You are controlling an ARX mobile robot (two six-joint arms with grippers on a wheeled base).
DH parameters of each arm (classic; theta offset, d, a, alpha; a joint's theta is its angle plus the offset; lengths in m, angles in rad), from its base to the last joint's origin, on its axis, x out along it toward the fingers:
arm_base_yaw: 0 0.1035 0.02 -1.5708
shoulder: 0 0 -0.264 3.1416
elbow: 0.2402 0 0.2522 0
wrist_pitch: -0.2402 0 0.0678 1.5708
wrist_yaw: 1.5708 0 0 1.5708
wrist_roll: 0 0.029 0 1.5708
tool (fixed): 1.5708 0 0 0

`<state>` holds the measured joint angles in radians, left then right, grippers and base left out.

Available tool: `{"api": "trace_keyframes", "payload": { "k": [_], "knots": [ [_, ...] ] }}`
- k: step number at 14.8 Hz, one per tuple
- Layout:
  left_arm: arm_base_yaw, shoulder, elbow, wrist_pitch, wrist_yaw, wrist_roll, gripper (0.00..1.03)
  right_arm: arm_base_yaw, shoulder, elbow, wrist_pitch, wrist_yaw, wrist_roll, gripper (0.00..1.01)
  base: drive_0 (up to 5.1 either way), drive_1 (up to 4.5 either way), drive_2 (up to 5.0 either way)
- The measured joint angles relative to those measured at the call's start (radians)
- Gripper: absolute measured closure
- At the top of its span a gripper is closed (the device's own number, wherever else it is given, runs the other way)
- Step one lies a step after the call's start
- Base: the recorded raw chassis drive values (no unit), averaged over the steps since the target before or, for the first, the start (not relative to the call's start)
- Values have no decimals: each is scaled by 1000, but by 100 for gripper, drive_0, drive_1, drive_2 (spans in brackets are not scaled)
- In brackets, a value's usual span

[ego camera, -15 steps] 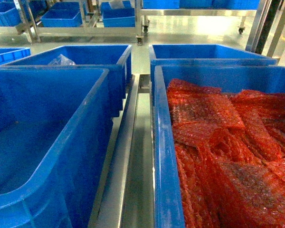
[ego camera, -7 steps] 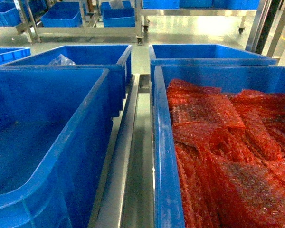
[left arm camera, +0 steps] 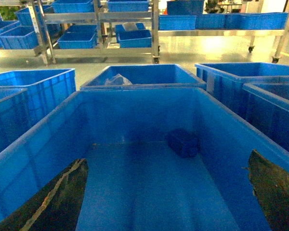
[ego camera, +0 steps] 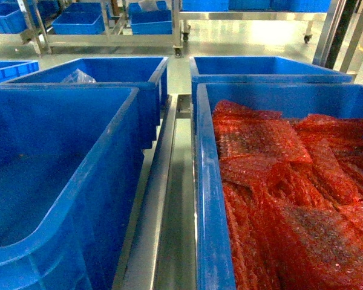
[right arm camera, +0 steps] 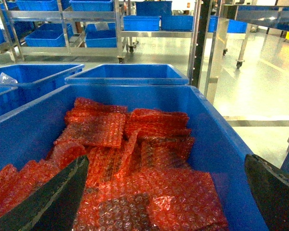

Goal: Pick blue part to blue bin on bottom shelf

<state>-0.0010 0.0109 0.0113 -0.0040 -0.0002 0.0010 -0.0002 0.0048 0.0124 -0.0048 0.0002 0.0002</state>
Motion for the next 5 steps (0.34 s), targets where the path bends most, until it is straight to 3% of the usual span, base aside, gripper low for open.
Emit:
{"api": "trace_keyframes", "payload": {
  "k": [5],
  "knots": [
    [0, 0, 0, 0, 0, 0, 5, 0, 0, 0, 0, 0, 0, 3, 0, 0, 0]
  ]
}}
